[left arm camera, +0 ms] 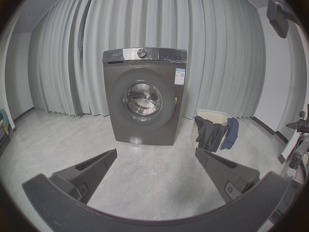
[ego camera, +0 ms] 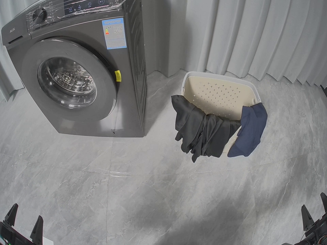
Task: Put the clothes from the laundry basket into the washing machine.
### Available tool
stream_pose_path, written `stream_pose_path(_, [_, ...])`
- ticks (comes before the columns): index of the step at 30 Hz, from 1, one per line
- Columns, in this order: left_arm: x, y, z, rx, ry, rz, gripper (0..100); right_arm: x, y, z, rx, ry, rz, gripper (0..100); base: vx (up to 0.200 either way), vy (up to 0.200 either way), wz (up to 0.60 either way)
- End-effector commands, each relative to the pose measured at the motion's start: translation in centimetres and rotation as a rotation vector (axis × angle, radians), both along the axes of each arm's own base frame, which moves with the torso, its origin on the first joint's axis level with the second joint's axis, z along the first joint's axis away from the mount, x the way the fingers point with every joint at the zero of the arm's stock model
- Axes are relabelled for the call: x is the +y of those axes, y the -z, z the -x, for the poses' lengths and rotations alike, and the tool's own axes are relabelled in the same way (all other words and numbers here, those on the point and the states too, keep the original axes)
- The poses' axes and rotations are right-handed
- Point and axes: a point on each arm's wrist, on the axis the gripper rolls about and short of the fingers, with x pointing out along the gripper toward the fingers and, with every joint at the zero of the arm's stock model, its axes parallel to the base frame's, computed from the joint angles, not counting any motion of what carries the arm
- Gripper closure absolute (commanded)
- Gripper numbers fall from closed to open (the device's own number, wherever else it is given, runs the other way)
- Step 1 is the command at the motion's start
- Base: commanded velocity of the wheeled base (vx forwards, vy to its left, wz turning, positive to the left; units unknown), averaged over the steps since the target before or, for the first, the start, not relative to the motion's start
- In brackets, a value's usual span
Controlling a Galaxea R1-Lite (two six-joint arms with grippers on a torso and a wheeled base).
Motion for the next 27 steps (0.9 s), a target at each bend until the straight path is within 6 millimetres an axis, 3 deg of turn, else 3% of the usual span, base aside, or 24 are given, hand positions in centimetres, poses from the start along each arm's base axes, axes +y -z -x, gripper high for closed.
stream_pose_path(1, [0.00, 0.47, -0.02, 0.002, -0.002, 0.001, 0, 0.00, 0.49, -0.13, 0.018, 0.001, 0.000, 0, 0.000, 0.000, 0.00])
stream_pose_path(3, [0.00, 0.47, -0.02, 0.002, -0.001, 0.001, 0, 0.00, 0.49, -0.13, 0.018, 0.000, 0.000, 0, 0.000, 0.000, 0.00])
stream_pose_path(24, [0.00, 0.47, -0.02, 0.002, -0.004, 0.003, 0, 0.00, 0.49, -0.13, 0.018, 0.001, -0.002, 0, 0.000, -0.200, 0.00])
stream_pose_path(27, [0.01, 0.47, -0.02, 0.002, -0.007, 0.004, 0, 0.00, 0.49, -0.13, 0.018, 0.001, -0.002, 0, 0.000, 0.000, 0.00])
